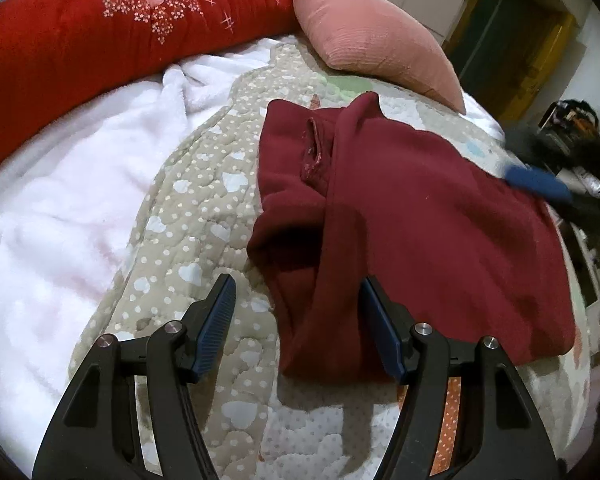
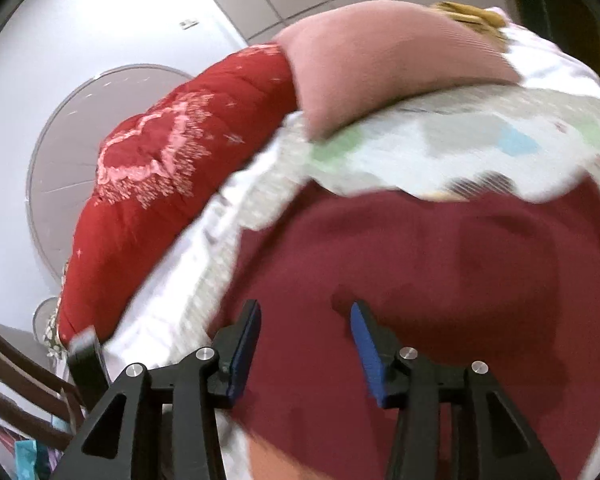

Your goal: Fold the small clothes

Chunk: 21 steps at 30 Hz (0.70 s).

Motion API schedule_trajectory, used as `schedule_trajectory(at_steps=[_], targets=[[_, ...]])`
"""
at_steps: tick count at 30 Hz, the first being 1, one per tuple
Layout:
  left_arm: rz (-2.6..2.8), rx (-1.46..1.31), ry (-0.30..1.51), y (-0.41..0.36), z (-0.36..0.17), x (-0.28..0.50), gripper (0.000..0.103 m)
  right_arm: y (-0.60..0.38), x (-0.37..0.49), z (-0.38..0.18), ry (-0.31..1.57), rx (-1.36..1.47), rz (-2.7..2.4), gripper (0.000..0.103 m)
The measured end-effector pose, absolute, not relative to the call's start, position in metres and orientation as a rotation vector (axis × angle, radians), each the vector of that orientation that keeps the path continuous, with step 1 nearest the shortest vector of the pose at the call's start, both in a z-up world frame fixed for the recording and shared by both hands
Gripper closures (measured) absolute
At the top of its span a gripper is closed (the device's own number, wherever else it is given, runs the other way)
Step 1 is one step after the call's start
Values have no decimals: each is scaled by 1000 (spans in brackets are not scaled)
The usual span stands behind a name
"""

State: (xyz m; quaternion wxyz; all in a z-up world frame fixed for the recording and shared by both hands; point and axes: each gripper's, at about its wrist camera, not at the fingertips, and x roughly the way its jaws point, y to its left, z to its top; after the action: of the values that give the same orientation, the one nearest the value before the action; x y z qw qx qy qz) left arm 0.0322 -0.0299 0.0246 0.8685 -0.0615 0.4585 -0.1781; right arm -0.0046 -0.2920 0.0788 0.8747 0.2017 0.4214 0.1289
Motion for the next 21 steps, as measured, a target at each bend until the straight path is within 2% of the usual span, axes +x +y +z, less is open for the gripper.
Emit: schedule_trajectory(at_steps=[6, 10, 11, 12, 13, 17, 21], targets=[[-419, -170, 971, -24, 25, 41, 38, -241, 75, 57, 953, 367, 280, 58], [-443, -192, 981, -19, 24, 45, 38, -235, 113, 25, 1080, 372, 198, 60], [-446, -189, 983, -18, 25, 45, 38, -235, 116, 21, 1076, 379, 196, 65], [-444, -183, 980, -17, 26, 45, 38, -234, 116, 23, 1046, 363, 206, 88], [-436, -176, 971, -15, 27, 44, 38, -231, 116, 26, 1027, 324, 211, 93], [-421, -209, 964, -6, 28, 46, 38, -206, 118, 38, 983, 173, 236, 95], [-421, -214, 967, -4, 27, 46, 38, -196, 128, 25, 993, 162, 245, 98]])
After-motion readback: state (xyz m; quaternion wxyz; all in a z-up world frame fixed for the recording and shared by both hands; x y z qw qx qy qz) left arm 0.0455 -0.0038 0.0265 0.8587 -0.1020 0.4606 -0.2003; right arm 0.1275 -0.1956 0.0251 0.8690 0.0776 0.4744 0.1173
